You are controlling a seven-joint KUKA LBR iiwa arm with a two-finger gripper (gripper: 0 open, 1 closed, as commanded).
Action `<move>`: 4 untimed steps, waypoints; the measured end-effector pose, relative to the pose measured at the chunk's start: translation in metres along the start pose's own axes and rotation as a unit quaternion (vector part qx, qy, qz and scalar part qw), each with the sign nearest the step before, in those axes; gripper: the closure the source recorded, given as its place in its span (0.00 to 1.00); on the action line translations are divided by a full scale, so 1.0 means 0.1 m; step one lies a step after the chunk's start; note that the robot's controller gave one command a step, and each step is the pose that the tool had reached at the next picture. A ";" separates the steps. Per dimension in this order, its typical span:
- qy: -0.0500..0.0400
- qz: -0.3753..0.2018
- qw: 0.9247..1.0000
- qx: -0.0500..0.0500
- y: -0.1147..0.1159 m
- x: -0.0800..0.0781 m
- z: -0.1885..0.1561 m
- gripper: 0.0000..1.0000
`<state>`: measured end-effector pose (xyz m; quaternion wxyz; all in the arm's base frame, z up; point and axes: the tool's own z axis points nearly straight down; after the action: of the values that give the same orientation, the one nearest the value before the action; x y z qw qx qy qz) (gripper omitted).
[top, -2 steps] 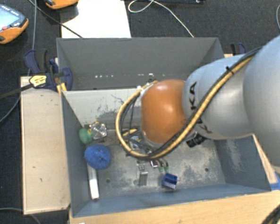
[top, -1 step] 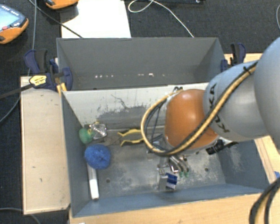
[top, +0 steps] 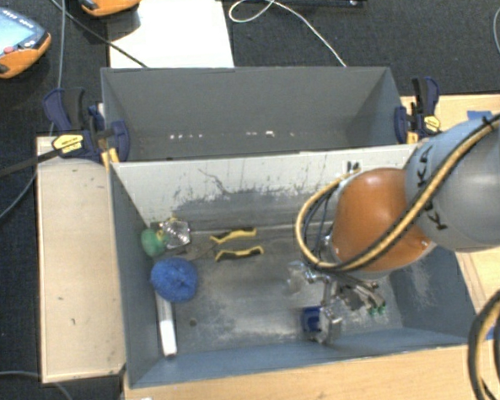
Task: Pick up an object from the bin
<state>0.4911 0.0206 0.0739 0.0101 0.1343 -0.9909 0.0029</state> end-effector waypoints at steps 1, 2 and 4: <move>0.000 0.001 1.000 -0.001 0.02 -0.01 -0.01 1.00; 0.000 0.002 1.000 -0.002 0.03 0.00 0.00 0.00; 0.000 0.005 1.000 -0.002 0.03 -0.01 0.00 0.00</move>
Offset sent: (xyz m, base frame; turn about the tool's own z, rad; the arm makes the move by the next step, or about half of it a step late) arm 0.0000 0.0000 0.0000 0.0000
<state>0.4911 0.0232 0.0744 0.0104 0.1297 -0.9915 0.0014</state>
